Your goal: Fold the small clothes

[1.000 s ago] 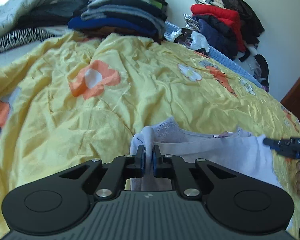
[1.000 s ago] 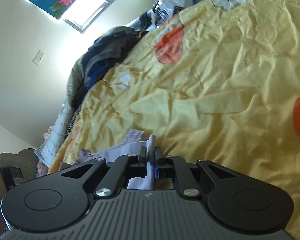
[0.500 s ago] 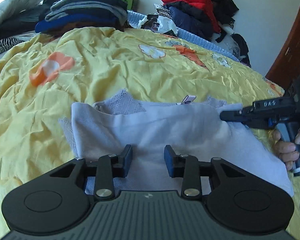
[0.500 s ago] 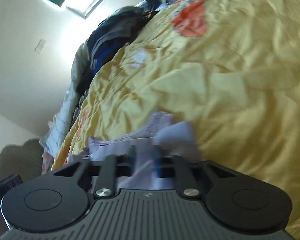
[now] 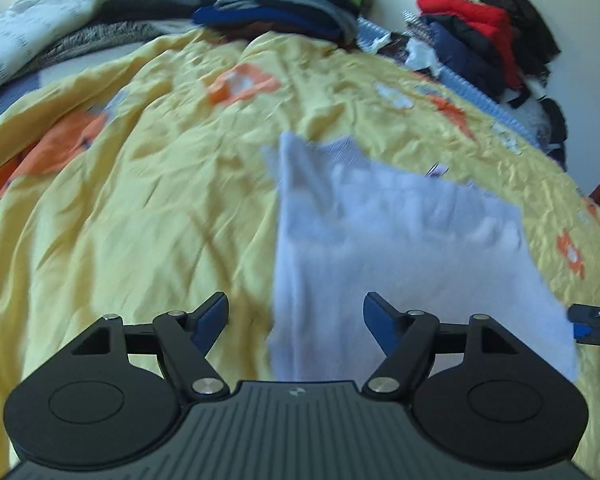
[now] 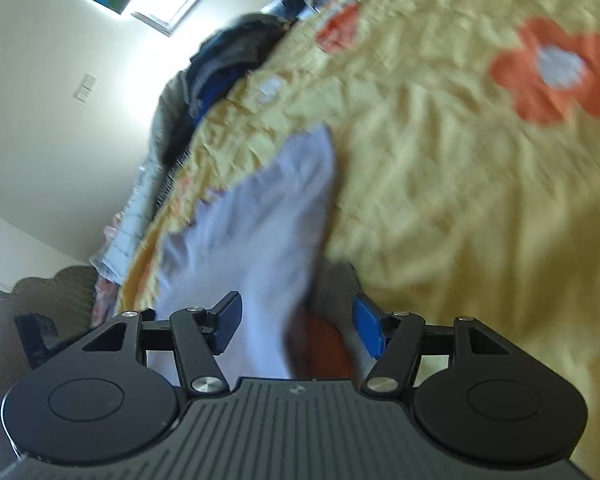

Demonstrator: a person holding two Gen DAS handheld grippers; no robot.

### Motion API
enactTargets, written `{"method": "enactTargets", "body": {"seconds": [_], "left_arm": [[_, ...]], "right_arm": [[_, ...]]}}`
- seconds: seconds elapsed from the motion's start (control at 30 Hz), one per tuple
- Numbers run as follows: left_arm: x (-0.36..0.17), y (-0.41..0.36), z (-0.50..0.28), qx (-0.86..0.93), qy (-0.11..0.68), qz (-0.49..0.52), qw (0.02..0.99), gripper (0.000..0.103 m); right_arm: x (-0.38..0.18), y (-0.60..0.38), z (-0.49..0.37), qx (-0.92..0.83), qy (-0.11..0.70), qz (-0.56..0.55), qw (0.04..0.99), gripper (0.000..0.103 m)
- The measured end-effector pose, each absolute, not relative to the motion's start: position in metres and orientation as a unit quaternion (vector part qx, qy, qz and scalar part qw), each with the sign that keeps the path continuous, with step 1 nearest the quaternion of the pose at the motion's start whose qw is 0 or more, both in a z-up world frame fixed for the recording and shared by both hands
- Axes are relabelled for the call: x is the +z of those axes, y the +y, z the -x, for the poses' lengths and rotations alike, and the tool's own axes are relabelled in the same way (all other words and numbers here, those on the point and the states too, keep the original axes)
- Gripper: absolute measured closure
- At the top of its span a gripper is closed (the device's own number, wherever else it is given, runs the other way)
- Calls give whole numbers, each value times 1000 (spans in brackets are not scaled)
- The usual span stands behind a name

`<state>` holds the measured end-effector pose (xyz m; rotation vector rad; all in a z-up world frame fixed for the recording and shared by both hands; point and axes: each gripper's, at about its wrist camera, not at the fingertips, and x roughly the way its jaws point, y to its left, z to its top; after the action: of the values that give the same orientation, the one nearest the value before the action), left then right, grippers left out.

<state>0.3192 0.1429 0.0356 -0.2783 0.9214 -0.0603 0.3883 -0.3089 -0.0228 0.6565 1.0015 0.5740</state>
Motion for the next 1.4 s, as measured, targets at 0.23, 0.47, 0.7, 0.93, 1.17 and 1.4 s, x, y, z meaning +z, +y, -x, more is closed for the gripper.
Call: {"method": "enactTargets", "body": {"seconds": [0.23, 0.47, 0.7, 0.93, 1.17, 1.4], "left_arm": [[28, 130, -303, -53, 462, 146, 873, 29], [26, 121, -302, -46, 461, 126, 877, 26], [25, 118, -303, -46, 459, 123, 879, 21], [23, 159, -311, -121, 473, 323, 811, 19], [1, 193, -315, -147, 490, 406, 758, 21], [-6, 182, -326, -169, 482, 433, 743, 21]], "right_arm": [[-35, -318, -372, 288, 486, -367, 739, 33], [-31, -305, -373, 297, 496, -364, 730, 27], [-33, -299, -378, 297, 496, -369, 728, 23], [-31, -287, -389, 298, 515, -376, 710, 20], [-29, -302, -390, 275, 527, -381, 708, 22], [-37, -291, -401, 291, 533, -405, 684, 21]]}}
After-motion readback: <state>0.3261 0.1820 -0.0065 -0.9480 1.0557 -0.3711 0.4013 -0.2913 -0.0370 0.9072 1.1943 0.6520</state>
